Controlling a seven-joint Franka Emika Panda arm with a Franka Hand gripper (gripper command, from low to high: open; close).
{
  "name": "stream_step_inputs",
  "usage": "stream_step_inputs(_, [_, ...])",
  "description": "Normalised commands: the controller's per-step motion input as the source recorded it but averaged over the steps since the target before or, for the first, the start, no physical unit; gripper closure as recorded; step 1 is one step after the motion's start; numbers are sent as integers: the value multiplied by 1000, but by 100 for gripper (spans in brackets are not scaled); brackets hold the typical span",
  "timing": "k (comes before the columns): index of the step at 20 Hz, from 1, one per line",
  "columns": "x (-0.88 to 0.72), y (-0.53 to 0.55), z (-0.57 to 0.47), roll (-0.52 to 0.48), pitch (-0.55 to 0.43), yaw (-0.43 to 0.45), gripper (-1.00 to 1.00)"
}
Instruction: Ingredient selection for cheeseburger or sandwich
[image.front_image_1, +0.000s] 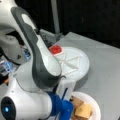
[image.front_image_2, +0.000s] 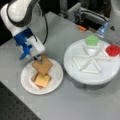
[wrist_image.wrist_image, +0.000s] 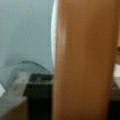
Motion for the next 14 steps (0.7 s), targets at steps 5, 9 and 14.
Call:
stream_step_inputs(5, [318, -83, -70, 248, -88, 73, 100])
stream_step_inputs(9, [247, -88, -84, 260, -111, 45, 100])
stream_step_inputs(14, [215, -123, -93, 253, -132, 49, 100])
